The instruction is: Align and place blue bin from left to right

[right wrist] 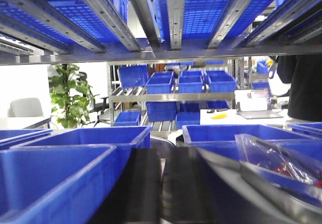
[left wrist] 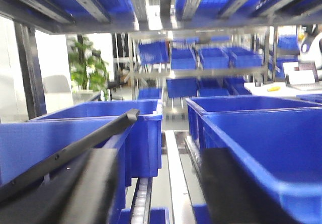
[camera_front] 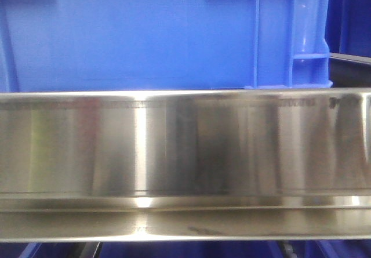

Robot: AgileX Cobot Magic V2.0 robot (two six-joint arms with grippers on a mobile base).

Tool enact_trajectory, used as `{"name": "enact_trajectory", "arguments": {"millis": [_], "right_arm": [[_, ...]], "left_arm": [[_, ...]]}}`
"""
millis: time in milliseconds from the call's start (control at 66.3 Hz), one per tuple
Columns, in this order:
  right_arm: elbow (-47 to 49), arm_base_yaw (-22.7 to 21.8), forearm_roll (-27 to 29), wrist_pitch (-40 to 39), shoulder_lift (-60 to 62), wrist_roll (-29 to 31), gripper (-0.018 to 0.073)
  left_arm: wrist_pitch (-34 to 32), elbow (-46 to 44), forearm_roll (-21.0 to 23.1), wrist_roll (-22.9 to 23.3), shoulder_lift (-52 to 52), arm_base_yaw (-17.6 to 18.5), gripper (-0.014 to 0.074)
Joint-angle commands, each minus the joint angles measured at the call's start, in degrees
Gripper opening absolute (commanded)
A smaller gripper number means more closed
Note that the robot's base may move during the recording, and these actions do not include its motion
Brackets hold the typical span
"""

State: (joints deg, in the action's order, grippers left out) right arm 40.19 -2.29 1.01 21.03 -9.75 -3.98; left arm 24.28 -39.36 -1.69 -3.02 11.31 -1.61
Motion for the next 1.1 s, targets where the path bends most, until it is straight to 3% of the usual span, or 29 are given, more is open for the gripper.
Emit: {"name": "enact_trajectory", "arguments": {"millis": [0,106,211,347,468,543,664,755,890,1087], "right_arm": [[4.2,0.1,0.8,1.3,-3.9,0.5,0.0174],[7.9,0.1,1.0,1.3,-8.6,0.5,0.0399],[9.3,0.1,1.0,-0.8,-13.4,0.8,0.0578],[11.0,0.4,0.9,-5.6,-19.1,1.5,0.0561],[16.8,4.0,1.1,0.8,-25.0,2.3,0.0561],[21.4,8.6,1.1,6.0,-29.5,5.3,0.0561],[28.9,17.2,1.1,13.7,-37.5,6.5,0.0561],[34.5,21.6,0.3,19.7,-44.8,6.5,0.0561],[42.6,22.5,-1.4,27.9,-54.9,3.2,0.0561],[59.6,22.5,-10.6,43.9,-68.5,-7.2,0.0561]], "left_arm": [[2.2,-5.0,-0.1,-0.1,5.4,0.3,0.0389],[2.5,-10.2,-0.1,-0.1,12.2,0.8,0.0428],[2.5,-13.6,-0.1,-0.1,16.8,4.9,0.0484],[2.4,-16.2,-1.6,-0.1,21.3,15.9,0.0580],[4.3,-19.5,-2.0,0.2,27.1,23.3,0.0601],[5.1,-22.5,-2.0,1.6,32.2,25.5,0.0601],[8.8,-30.4,-2.0,3.0,41.0,25.3,0.0601],[15.1,-37.5,-1.6,3.5,48.6,24.5,0.0599],[25.0,-48.0,-1.5,8.0,58.2,22.0,0.0599],[36.2,-59.4,0.4,8.2,69.4,17.0,0.0599]]}}
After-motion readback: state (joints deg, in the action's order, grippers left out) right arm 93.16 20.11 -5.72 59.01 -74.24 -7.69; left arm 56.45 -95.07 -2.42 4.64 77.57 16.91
